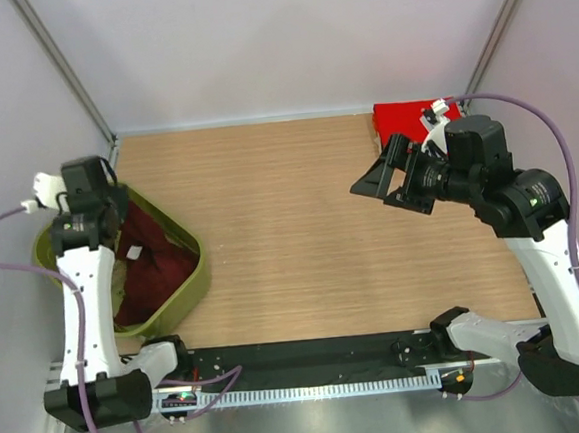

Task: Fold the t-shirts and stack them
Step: Grab the tshirt from the pile, then move the tshirt to the center of the board

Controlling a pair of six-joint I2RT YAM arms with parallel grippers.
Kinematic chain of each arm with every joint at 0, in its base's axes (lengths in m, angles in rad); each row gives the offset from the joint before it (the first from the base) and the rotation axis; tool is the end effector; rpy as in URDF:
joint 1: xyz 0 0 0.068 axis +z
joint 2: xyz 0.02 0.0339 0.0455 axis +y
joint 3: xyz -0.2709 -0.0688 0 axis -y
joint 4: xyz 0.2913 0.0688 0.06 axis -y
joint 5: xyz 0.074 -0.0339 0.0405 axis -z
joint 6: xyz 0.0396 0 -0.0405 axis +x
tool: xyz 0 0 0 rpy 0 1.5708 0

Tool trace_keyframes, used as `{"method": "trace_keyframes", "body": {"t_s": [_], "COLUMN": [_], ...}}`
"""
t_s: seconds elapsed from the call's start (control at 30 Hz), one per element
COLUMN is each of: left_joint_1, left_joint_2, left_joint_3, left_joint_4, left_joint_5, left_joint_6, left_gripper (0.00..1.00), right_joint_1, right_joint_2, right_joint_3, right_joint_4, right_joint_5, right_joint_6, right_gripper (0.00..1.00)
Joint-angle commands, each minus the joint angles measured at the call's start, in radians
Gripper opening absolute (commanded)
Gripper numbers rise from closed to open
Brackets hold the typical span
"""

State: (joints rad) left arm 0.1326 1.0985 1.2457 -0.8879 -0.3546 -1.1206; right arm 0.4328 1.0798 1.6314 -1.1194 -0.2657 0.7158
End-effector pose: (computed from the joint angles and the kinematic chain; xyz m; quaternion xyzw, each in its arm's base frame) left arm 0.2540 0.0478 0.3818 -0.5858 0.6879 -0.0461 0.4260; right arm 0.1804 0.0948 0.4958 0.0595 0.8694 0.3564 0.3370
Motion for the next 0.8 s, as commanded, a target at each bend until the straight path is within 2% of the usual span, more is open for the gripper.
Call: {"method": "trace_keyframes", "body": {"t_s": [0.0, 0.13, 0.17, 0.27, 0.53, 0.77], "left_joint_1": [0.007, -0.004, -0.016, -0.122, -0.537, -0.746], "left_joint_2": [-0.058, 0.007, 0.032, 0.115, 0.248, 0.454], "left_joint_3": [0.225, 0.407, 0.516, 0.644, 0.776, 0.994], "left_joint_4": [0.133, 0.381, 0.397, 0.478, 0.633, 0.636], "left_joint_5": [0.012, 0.27, 0.369, 0.456, 0.477, 0.585], "left_joint_6": [-0.011, -0.097, -0.097, -0.085, -0.062, -0.012], "left_gripper": [0.0, 0.0, 0.0, 0.0, 0.0, 0.0], "right_joint_1": [0.004, 0.003, 0.004, 0.004, 0.004, 0.003], "right_joint_2": [0.002, 0.003, -0.001, -0.014, -0.044, -0.055], "right_joint_3": [0.053, 0.073, 0.082, 0.088, 0.041, 0.01], "right_joint_4": [-0.019, -0.036, -0.036, -0.027, 0.039, 0.062], "right_joint_5": [-0.026, -0.001, 0.003, 0.017, 0.026, 0.036], "right_joint_6": [-0.019, -0.049, -0.055, -0.068, -0.064, -0.055], "right_gripper": [1.0, 1.0, 1.0, 1.0, 1.0, 1.0]}}
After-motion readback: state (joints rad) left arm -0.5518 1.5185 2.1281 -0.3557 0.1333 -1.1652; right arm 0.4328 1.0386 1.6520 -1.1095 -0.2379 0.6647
